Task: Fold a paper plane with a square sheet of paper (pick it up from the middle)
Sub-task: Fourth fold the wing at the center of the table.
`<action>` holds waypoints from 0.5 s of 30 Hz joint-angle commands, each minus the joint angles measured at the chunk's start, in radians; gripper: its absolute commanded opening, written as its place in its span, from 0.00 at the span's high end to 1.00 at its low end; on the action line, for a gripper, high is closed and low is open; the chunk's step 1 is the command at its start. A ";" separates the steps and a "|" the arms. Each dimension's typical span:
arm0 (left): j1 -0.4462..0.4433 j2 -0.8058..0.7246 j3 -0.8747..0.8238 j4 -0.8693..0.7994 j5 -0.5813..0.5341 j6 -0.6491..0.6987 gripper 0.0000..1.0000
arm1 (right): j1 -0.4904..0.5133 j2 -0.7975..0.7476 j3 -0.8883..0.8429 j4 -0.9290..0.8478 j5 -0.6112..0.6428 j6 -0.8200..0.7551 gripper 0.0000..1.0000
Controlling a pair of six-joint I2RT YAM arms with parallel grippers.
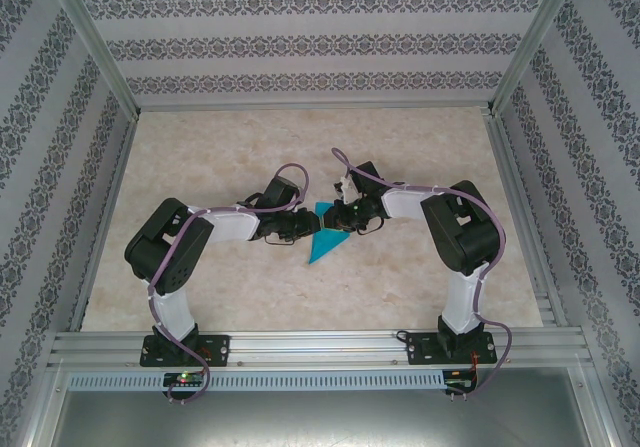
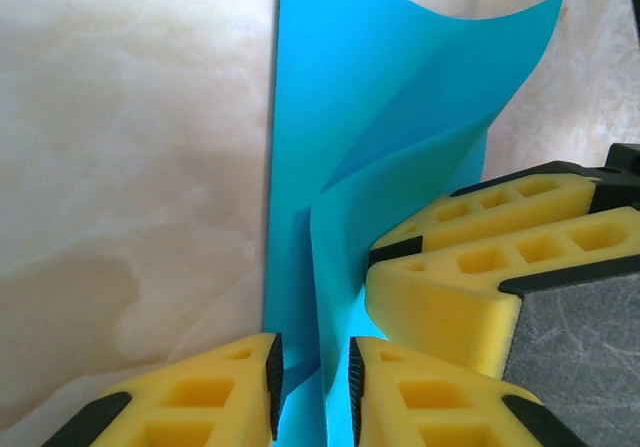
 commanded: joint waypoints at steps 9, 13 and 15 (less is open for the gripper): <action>0.008 0.003 0.011 0.026 0.033 0.003 0.85 | 0.013 -0.030 -0.017 0.009 -0.003 0.011 0.81; 0.007 0.015 0.016 0.021 0.037 0.001 0.86 | 0.013 -0.041 -0.019 0.011 -0.005 0.017 0.81; 0.008 0.014 0.013 0.014 0.028 0.004 0.89 | 0.011 -0.060 -0.025 0.012 0.005 0.021 0.80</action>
